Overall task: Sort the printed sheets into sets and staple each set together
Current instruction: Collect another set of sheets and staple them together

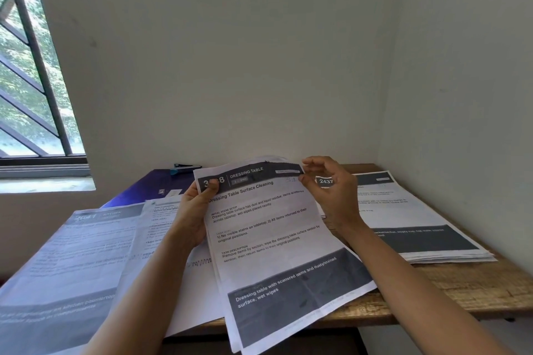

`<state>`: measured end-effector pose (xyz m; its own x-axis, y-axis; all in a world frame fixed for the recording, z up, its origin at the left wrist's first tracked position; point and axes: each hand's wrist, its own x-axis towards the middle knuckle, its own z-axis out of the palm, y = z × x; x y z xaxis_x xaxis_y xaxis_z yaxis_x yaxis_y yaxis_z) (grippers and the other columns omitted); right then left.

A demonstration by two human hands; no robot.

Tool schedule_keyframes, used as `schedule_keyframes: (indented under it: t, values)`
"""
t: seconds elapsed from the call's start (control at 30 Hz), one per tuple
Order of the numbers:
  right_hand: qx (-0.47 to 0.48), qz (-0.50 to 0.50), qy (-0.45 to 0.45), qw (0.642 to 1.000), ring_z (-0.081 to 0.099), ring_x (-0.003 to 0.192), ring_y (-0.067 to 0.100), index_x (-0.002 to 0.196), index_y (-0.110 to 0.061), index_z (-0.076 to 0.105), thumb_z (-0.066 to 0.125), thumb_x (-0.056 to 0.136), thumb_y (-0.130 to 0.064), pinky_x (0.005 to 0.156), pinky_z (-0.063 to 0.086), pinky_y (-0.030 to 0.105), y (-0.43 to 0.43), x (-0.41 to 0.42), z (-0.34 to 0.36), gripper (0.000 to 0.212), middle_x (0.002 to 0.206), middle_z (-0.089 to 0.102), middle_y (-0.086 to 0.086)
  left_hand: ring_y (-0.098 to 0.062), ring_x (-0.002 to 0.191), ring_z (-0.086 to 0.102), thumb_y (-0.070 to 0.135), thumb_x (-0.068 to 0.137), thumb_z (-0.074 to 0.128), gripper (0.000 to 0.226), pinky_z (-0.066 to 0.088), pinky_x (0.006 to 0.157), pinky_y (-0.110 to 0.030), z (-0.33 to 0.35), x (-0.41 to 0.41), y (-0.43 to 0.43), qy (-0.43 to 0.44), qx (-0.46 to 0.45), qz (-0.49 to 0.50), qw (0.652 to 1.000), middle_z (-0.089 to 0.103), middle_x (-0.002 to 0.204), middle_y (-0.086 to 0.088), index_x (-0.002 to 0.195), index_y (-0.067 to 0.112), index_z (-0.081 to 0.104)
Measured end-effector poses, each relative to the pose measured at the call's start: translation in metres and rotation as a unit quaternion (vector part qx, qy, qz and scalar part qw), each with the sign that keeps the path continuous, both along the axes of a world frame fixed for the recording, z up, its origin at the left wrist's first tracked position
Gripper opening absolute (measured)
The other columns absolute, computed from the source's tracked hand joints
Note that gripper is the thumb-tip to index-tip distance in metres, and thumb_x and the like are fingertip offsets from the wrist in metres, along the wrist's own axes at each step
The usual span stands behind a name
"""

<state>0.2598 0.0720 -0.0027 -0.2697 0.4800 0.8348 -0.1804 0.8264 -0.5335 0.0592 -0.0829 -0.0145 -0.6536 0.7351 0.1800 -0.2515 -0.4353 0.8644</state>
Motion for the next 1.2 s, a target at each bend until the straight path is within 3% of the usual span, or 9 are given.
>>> schedule_keyframes:
  t: [0.07, 0.17, 0.4, 0.67, 0.83, 0.97, 1.1, 1.2]
  values:
    - [0.022, -0.010, -0.003, 1.000, 0.065, 0.091, 0.007, 0.103, -0.020, 0.068, 0.075, 0.079, -0.003, 0.084, 0.054, 0.025, 0.0014, -0.0005, -0.0020, 0.031, 0.097, 0.069, 0.000, -0.020, 0.067, 0.072, 0.017, 0.086, 0.060, 0.013, 0.060, 0.054, -0.035, 0.0002, 0.0005, -0.0006, 0.004, 0.008, -0.005, 1.000, 0.074, 0.084, -0.008, 0.099, 0.015, 0.063]
    - [0.056, -0.025, -0.004, 0.998, 0.063, 0.092, 0.011, 0.103, -0.019, 0.071, 0.075, 0.079, -0.003, 0.083, 0.052, 0.023, 0.0029, -0.0008, -0.0029, 0.030, 0.096, 0.069, -0.001, -0.020, 0.068, 0.072, 0.026, 0.066, 0.071, 0.036, 0.059, 0.053, -0.035, 0.0016, 0.0015, -0.0021, 0.007, 0.008, -0.012, 1.000, 0.074, 0.084, -0.008, 0.099, 0.015, 0.063]
    - [0.137, -0.072, -0.022, 0.988, 0.060, 0.097, 0.016, 0.112, -0.010, 0.070, 0.068, 0.084, -0.008, 0.084, 0.048, 0.021, 0.0066, -0.0023, -0.0051, 0.028, 0.103, 0.070, -0.002, -0.021, 0.070, 0.072, 0.017, 0.088, 0.058, 0.013, 0.061, 0.058, -0.037, -0.0004, -0.0003, -0.0003, 0.009, 0.010, -0.004, 1.000, 0.073, 0.088, -0.010, 0.100, 0.015, 0.063]
    - [0.165, -0.103, -0.007, 0.981, 0.052, 0.108, 0.016, 0.115, -0.014, 0.069, 0.069, 0.083, -0.005, 0.091, 0.046, 0.025, 0.0073, -0.0019, -0.0050, 0.033, 0.121, 0.063, -0.005, -0.022, 0.070, 0.071, 0.022, 0.076, 0.063, 0.024, 0.061, 0.058, -0.038, 0.0000, -0.0008, -0.0001, 0.009, 0.011, -0.007, 1.000, 0.073, 0.088, -0.010, 0.099, 0.016, 0.063]
    - [0.186, -0.103, 0.002, 0.977, 0.051, 0.106, 0.020, 0.098, -0.013, 0.074, 0.069, 0.081, -0.005, 0.089, 0.046, 0.024, 0.0067, -0.0017, -0.0029, 0.020, 0.119, 0.064, -0.004, -0.021, 0.069, 0.071, 0.021, 0.080, 0.062, 0.019, 0.061, 0.058, -0.037, 0.0006, -0.0006, 0.0006, 0.008, 0.012, -0.005, 1.000, 0.073, 0.086, -0.009, 0.098, 0.016, 0.063]
    - [0.155, -0.017, -0.009, 0.988, 0.063, 0.101, 0.014, 0.089, -0.008, 0.072, 0.068, 0.077, 0.003, 0.087, 0.052, 0.037, 0.0048, -0.0019, -0.0038, 0.016, 0.104, 0.070, 0.000, -0.021, 0.069, 0.071, 0.022, 0.077, 0.063, 0.022, 0.061, 0.057, -0.036, 0.0006, -0.0008, -0.0002, 0.012, 0.009, -0.003, 1.000, 0.073, 0.085, -0.009, 0.098, 0.016, 0.063]
    - [0.076, 0.035, -0.006, 0.996, 0.065, 0.089, 0.011, 0.092, -0.005, 0.069, 0.067, 0.081, -0.001, 0.079, 0.052, 0.027, 0.0027, -0.0017, -0.0025, 0.011, 0.095, 0.071, 0.000, -0.019, 0.067, 0.071, 0.015, 0.090, 0.057, 0.008, 0.060, 0.055, -0.035, 0.0011, 0.0012, 0.0006, 0.021, 0.011, 0.005, 1.000, 0.074, 0.081, -0.007, 0.097, 0.014, 0.062]
    - [0.042, 0.035, 0.001, 0.998, 0.064, 0.087, 0.012, 0.098, -0.011, 0.069, 0.062, 0.089, -0.018, 0.076, 0.053, 0.025, 0.0054, -0.0010, 0.0014, 0.013, 0.096, 0.070, -0.002, -0.018, 0.065, 0.071, 0.019, 0.082, 0.063, 0.013, 0.059, 0.054, -0.033, 0.0020, 0.0039, -0.0004, 0.032, 0.013, 0.005, 0.999, 0.074, 0.078, -0.006, 0.094, 0.014, 0.062]
